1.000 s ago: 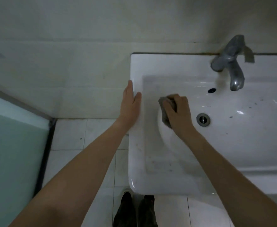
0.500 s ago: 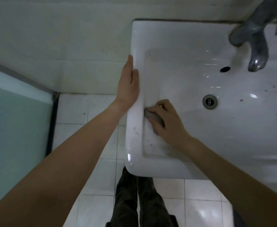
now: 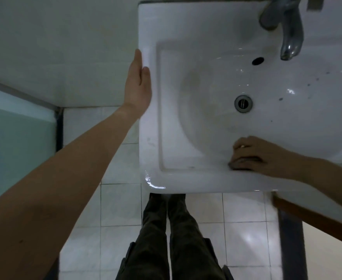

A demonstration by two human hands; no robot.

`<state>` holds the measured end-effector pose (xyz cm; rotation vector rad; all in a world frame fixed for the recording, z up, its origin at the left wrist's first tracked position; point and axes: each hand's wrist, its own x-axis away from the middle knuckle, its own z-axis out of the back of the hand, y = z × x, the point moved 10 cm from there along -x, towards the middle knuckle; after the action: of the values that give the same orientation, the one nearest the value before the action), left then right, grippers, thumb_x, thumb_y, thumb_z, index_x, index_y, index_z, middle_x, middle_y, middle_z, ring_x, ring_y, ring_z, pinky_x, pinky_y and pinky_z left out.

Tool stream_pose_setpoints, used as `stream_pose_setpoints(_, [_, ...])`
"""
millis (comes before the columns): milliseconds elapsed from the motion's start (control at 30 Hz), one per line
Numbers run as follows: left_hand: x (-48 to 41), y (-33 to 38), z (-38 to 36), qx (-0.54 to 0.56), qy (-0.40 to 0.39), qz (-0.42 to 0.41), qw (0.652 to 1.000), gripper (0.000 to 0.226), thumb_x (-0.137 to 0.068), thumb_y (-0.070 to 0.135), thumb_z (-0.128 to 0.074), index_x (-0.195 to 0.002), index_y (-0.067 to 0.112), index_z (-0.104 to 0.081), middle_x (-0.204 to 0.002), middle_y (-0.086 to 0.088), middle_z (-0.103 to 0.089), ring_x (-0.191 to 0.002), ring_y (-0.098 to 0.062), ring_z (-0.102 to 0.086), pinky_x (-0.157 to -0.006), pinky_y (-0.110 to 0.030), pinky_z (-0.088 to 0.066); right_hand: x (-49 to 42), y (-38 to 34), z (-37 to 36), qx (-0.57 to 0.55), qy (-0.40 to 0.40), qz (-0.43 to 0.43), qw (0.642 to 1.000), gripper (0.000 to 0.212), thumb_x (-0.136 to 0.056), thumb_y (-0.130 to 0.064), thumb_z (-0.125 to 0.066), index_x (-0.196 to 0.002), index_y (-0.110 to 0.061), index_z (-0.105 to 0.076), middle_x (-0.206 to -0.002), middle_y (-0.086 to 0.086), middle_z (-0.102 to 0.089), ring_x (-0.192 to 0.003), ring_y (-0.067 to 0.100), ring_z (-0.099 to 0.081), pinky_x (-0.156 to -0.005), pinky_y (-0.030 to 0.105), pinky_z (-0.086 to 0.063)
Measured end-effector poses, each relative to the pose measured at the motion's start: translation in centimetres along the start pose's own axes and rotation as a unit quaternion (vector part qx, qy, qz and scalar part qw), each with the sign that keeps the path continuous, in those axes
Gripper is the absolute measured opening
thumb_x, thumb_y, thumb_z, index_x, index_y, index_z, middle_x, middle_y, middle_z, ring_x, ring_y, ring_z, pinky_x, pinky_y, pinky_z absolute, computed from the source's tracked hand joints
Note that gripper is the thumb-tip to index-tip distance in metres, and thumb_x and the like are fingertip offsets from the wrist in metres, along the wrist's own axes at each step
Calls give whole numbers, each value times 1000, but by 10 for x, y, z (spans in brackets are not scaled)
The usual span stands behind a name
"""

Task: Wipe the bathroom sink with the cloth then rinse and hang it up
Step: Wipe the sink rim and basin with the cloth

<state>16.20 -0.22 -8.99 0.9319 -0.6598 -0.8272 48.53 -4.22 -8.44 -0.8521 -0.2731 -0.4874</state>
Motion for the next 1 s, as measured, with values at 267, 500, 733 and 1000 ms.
stream_pose_setpoints(267, [1,1,4,62,-6,17,998,52,-102,13,-32,-152,6,-18,-160,-2,-20,-138,1,-19,-100,6,-10,-41,-76,30,-119,204,7,972,24,-90,-42,-55,-105,-24,-63,-101,-4,-52,-96,0,-53,-85,10,-38])
stream_pose_setpoints(500, [-1,-7,-1,85,-37,19,996,52,-103,18,-32,-152,13,-17,-161,0,-17,-146,-9,-18,-91,13,-10,-152,-179,22,63,279,100,953,21,-91,-19,-57,-99,-2,-68,-99,16,-58,-87,28,-52,-77,41,-47])
stream_pose_setpoints(733, [0,-2,1,108,-33,28,993,53,-102,14,-34,-152,13,-20,-160,0,-21,-145,-10,-22,-89,13,-10,-88,-224,-91,121,90,203,967,12,-95,-26,-55,-99,-18,-64,-111,4,-58,-102,20,-51,-94,37,-44])
stream_pose_setpoints(1000, [3,1,-3,111,-37,11,993,53,-101,15,-33,-152,12,-19,-160,-1,-20,-146,-10,-20,-97,7,-12,22,-112,-43,-6,168,39,985,20,-92,-30,-61,-104,-18,-71,-110,4,-56,-101,15,-53,-87,26,-45])
